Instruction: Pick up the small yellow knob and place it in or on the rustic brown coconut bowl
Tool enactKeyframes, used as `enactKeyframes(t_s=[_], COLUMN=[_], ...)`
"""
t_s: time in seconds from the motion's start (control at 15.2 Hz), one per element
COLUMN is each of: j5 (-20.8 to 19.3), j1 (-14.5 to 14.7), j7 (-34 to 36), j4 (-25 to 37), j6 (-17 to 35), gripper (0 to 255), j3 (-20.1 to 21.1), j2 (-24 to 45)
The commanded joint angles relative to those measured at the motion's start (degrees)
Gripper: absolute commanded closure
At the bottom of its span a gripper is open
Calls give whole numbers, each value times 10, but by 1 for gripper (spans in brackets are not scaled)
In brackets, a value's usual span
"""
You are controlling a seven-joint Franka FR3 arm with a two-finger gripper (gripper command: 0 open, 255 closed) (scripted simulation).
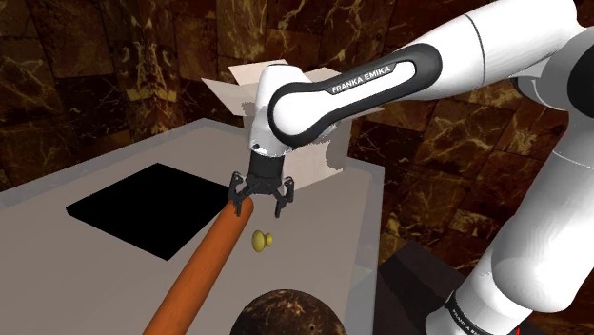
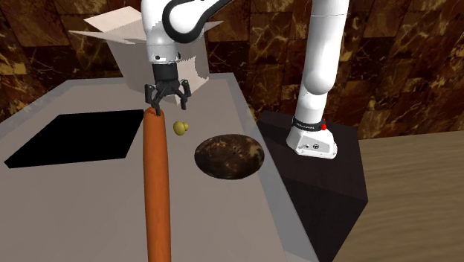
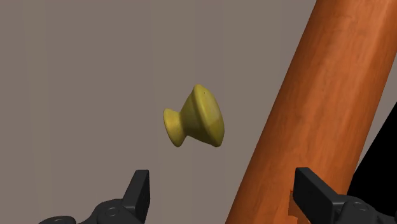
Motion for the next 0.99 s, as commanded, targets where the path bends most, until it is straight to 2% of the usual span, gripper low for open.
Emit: enactKeyframes(t_s=[0.0,0.4,0.46,0.53,0.66,0.73,0.92], j5=[-5,-5,-5,-7,-11,-5,28], j1=[1,3,-1,6,-2,-3,-11], j7=[5,5,1,13,-7,-8,-47], j4=[-18,-18,-5,-4,-22,-27,-103], j6=[0,0,-16,-11,16,11,42], gripper=[0,0,255,255,255,255,255], j3=[-1,-2,-5,0,-8,-7,-12], j2=[43,43,41,44,59,47,3])
